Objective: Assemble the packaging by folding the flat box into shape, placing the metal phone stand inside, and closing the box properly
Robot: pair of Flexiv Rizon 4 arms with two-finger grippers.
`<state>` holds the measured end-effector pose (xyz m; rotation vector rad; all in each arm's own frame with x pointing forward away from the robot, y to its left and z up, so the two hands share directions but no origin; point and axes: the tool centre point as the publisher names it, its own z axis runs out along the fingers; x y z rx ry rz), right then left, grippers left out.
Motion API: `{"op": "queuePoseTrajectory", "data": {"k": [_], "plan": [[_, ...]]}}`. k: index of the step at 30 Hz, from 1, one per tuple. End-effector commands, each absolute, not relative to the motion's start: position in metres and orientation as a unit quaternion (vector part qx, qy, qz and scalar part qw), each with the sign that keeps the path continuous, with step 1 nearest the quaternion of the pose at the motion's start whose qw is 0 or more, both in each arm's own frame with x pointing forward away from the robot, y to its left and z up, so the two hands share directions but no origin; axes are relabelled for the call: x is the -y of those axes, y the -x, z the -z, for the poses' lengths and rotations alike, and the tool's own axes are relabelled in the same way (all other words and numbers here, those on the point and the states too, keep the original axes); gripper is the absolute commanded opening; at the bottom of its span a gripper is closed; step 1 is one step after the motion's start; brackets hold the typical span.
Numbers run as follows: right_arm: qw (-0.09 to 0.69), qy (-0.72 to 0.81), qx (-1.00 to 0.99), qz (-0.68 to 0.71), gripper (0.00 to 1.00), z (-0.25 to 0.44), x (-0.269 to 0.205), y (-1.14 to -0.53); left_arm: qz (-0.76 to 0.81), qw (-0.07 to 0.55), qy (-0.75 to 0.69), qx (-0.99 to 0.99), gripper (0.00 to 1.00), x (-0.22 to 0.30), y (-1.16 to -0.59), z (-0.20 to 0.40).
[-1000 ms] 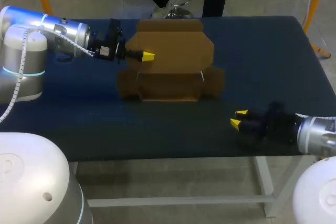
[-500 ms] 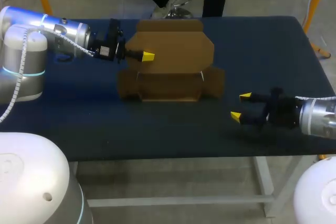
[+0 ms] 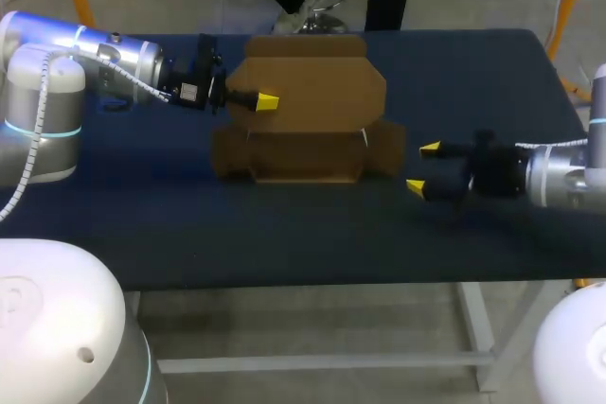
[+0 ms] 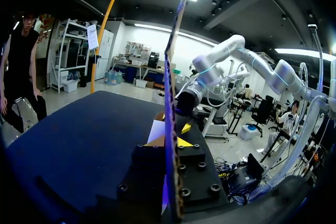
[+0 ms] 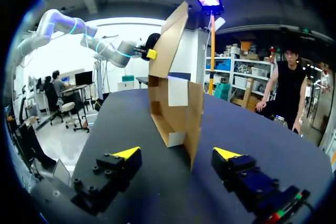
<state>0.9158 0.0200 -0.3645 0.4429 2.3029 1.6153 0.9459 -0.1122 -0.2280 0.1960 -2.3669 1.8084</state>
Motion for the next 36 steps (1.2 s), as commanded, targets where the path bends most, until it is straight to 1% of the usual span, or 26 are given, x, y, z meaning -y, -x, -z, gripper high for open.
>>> {"op": "queuePoseTrajectory", "data": {"k": [1, 2, 6, 7, 10, 12, 15, 16, 17, 22, 23, 24, 26, 27, 28, 36], "plan": [[0.133, -0.144, -0.804, -0.561, 0.95, 0.371, -0.031, -0.933, -0.603, 0.079, -0.065, 0.791, 0.0, 0.111, -0.946, 0.23], [0.133, -0.142, -0.805, -0.56, 0.93, 0.371, -0.033, -0.935, -0.603, 0.079, -0.065, 0.791, 0.0, 0.111, -0.946, 0.23], [0.131, -0.141, -0.806, -0.559, 0.92, 0.371, -0.039, -0.943, -0.603, 0.079, -0.065, 0.791, 0.0, 0.111, -0.946, 0.23], [0.13, -0.14, -0.807, -0.559, 0.88, 0.37, -0.041, -0.944, -0.603, 0.079, -0.065, 0.791, 0.0, 0.111, -0.946, 0.23], [0.127, -0.137, -0.806, -0.562, 0.83, 0.37, -0.045, -0.949, -0.603, 0.079, -0.065, 0.791, 0.0, 0.111, -0.946, 0.23], [0.126, -0.136, -0.805, -0.564, 0.75, 0.37, -0.048, -0.951, -0.603, 0.079, -0.065, 0.791, 0.0, 0.111, -0.946, 0.23], [0.124, -0.135, -0.805, -0.564, 0.66, 0.371, -0.052, -0.954, -0.603, 0.079, -0.065, 0.791, 0.0, 0.111, -0.946, 0.23], [0.124, -0.135, -0.805, -0.564, 0.53, 0.372, -0.053, -0.954, -0.603, 0.079, -0.065, 0.791, 0.0, 0.111, -0.946, 0.23], [0.123, -0.134, -0.806, -0.564, 0.49, 0.372, -0.054, -0.955, -0.603, 0.079, -0.065, 0.791, 0.0, 0.111, -0.946, 0.23], [0.122, -0.136, -0.806, -0.564, 0.4, 0.373, -0.059, -0.955, -0.603, 0.079, -0.065, 0.791, 0.0, 0.111, -0.946, 0.23], [0.122, -0.137, -0.805, -0.564, 0.36, 0.373, -0.06, -0.955, -0.603, 0.079, -0.065, 0.791, 0.0, 0.111, -0.946, 0.23], [0.123, -0.138, -0.805, -0.564, 0.3, 0.373, -0.06, -0.954, -0.603, 0.079, -0.065, 0.791, 0.0, 0.111, -0.946, 0.23], [0.123, -0.139, -0.805, -0.564, 0.1, 0.373, -0.062, -0.953, -0.603, 0.079, -0.065, 0.791, 0.0, 0.111, -0.946, 0.23], [0.124, -0.139, -0.804, -0.564, 0.07, 0.374, -0.063, -0.952, -0.603, 0.079, -0.065, 0.791, 0.0, 0.111, -0.946, 0.23], [0.124, -0.139, -0.804, -0.564, 0.0, 0.374, -0.063, -0.951, -0.603, 0.079, -0.065, 0.791, 0.0, 0.111, -0.946, 0.23], [0.127, -0.145, -0.803, -0.564, 0.0, 0.375, -0.069, -0.946, -0.603, 0.079, -0.065, 0.791, 0.0, 0.111, -0.946, 0.23]]}}
